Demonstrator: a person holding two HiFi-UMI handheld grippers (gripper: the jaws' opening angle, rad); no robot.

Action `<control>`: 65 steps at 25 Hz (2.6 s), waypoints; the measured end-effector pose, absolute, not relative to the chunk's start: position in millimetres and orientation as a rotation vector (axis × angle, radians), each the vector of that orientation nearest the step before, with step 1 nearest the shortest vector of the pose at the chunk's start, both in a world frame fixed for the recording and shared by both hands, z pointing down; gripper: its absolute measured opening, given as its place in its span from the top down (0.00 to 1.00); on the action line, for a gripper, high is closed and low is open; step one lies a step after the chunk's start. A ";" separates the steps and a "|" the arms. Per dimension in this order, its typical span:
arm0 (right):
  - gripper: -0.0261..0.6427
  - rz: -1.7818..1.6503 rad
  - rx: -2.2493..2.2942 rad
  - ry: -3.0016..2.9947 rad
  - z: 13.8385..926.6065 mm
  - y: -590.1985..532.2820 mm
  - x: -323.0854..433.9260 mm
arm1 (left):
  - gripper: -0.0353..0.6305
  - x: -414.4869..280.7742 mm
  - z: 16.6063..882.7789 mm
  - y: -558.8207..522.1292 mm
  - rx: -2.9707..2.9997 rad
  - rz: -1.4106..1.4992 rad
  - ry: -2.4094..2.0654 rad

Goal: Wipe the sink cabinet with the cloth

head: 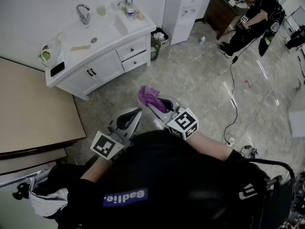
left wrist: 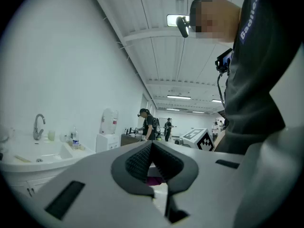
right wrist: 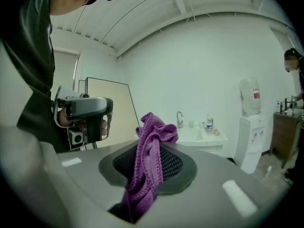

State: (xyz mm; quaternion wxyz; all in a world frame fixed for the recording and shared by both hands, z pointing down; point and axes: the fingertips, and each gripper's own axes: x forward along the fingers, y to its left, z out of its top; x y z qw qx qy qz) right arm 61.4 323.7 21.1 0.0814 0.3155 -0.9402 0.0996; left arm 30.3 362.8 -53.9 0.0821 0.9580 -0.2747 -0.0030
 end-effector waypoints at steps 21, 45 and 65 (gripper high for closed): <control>0.84 0.316 0.965 -2.804 27.9 306.3 110.8 | 0.96 77.3 -51.0 345.4 2.857 0.024 -0.837; 0.84 0.388 1.088 -2.715 70.6 147.8 68.7 | 0.96 22.2 -15.1 189.6 2.831 0.027 -0.798; 0.84 0.367 1.233 -2.630 189.1 -34.6 67.2 | 0.96 -1.4 74.0 -7.0 2.846 -0.047 -0.831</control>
